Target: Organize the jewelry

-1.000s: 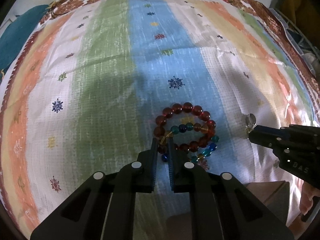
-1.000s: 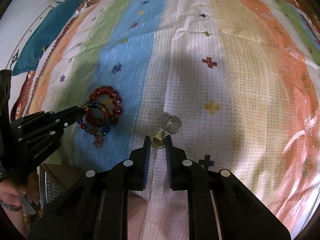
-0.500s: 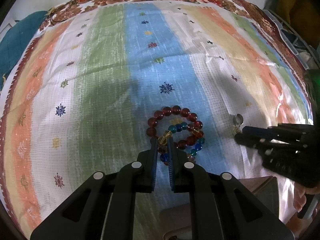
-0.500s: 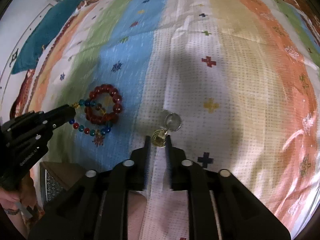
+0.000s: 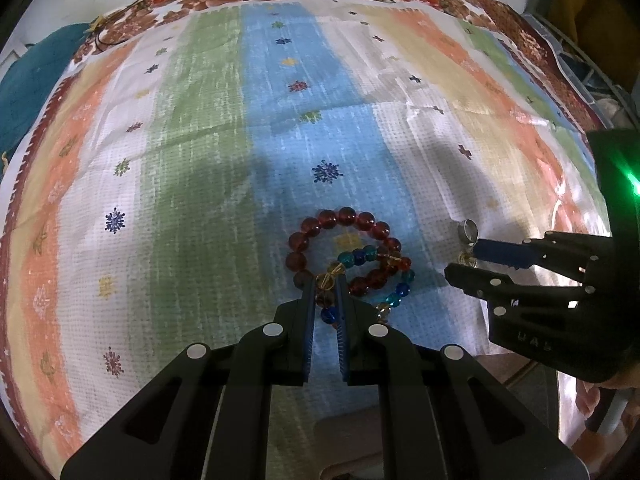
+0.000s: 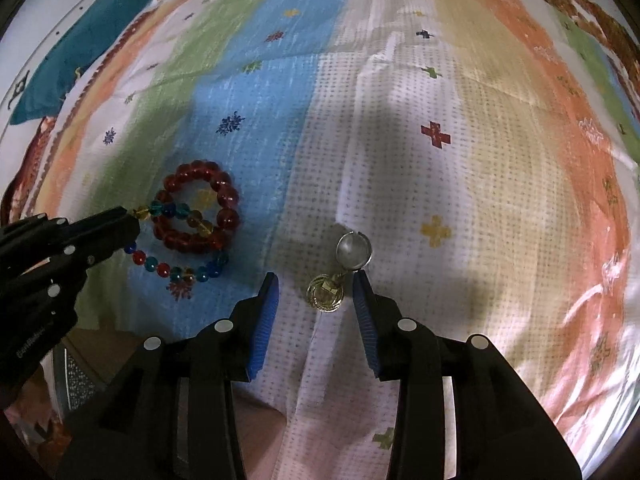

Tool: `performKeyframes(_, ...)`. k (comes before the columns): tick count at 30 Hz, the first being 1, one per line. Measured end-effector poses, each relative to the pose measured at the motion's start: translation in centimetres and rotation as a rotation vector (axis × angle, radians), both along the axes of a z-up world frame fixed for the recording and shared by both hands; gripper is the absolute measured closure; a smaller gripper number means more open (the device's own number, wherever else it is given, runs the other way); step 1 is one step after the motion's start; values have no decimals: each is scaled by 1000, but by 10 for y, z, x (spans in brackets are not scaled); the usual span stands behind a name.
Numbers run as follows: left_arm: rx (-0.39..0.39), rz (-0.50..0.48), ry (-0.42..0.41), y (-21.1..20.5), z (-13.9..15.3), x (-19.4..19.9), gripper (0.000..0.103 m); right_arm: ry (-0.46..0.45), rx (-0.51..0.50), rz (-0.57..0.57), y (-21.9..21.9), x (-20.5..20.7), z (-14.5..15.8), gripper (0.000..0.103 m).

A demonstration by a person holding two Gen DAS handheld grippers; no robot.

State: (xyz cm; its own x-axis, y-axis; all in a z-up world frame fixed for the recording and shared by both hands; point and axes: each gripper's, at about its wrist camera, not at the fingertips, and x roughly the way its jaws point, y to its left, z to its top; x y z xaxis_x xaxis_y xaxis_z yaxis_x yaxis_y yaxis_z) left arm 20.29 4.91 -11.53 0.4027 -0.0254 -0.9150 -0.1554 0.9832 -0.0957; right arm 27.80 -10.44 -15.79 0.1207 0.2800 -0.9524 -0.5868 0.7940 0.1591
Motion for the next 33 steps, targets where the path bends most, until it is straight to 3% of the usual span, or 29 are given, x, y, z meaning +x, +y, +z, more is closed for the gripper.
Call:
performKeyframes(5,-2,8,3,2,-1,0,94,13,-7,-30,-8,5,-1,86)
performKeyframes(15,-4,18,-11,2,5,-4,94,2,2,-27,-12,3,4,86)
performKeyframes(29,-29,35,-59,2,32,-16,94,-71,44,-17,-13,-15,41,86)
performKeyframes(33,12,26,-73,-2,41,-21,94,-104,53,-20,-15,-22,53,86)
